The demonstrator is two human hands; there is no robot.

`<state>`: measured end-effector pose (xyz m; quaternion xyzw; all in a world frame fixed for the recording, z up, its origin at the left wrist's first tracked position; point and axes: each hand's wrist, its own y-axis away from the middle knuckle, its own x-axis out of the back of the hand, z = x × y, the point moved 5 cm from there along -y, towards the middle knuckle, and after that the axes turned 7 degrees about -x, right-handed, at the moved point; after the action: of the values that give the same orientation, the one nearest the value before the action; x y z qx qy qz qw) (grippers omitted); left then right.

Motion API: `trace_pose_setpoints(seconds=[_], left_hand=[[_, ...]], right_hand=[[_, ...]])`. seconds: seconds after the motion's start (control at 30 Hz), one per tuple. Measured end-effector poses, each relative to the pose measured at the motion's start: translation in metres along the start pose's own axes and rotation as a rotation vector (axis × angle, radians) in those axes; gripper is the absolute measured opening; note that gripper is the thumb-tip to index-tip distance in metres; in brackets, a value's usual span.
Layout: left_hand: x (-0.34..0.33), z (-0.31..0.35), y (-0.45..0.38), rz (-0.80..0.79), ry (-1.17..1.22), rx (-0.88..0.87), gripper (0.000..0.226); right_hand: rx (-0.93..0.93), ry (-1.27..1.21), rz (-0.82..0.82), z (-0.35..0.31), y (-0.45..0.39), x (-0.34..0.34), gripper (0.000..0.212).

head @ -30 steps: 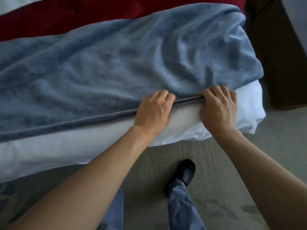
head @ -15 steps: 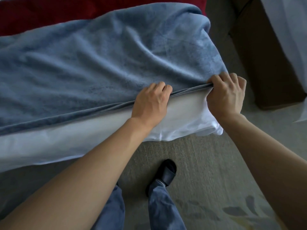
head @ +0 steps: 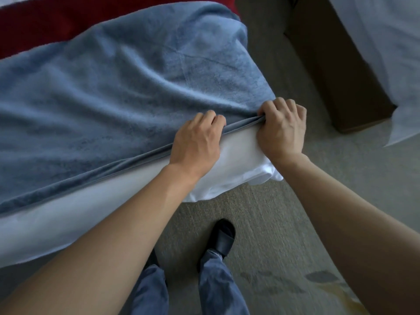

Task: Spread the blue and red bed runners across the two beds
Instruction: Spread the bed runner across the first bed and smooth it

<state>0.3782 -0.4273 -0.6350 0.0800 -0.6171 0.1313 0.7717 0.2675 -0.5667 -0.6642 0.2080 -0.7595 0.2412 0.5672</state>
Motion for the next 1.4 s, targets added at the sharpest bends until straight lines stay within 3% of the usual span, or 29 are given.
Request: trace_pose_setpoints(seconds=[0.3, 0.7, 0.9, 1.03, 1.17, 1.3, 1.4], left_hand=[[-0.015, 0.049, -0.055, -0.061, 0.009, -0.113, 0.011], [-0.054, 0.075, -0.117, -0.29, -0.011, -0.227, 0.02], [-0.049, 0.091, -0.118, -0.27, 0.068, -0.199, 0.01], [-0.069, 0.109, -0.103, -0.347, 0.066, -0.211, 0.01], [-0.07, 0.107, -0.105, -0.258, 0.096, -0.149, 0.011], [-0.067, 0.107, -0.1, -0.3, 0.121, -0.171, 0.013], [-0.032, 0.09, -0.106, -0.212, 0.183, -0.141, 0.006]], right_hand=[[-0.031, -0.076, 0.029, 0.006, -0.004, -0.006, 0.011], [-0.204, -0.164, -0.066, 0.045, -0.018, -0.033, 0.006], [-0.327, -0.233, 0.09, 0.073, -0.005, -0.032, 0.006], [-0.337, -0.277, -0.038, 0.087, 0.015, -0.042, 0.005], [-0.245, -0.323, -0.039, 0.091, 0.006, -0.038, 0.006], [-0.126, -0.258, -0.343, 0.084, 0.002, -0.038, 0.013], [-0.121, -0.242, -0.294, 0.072, -0.022, -0.01, 0.022]])
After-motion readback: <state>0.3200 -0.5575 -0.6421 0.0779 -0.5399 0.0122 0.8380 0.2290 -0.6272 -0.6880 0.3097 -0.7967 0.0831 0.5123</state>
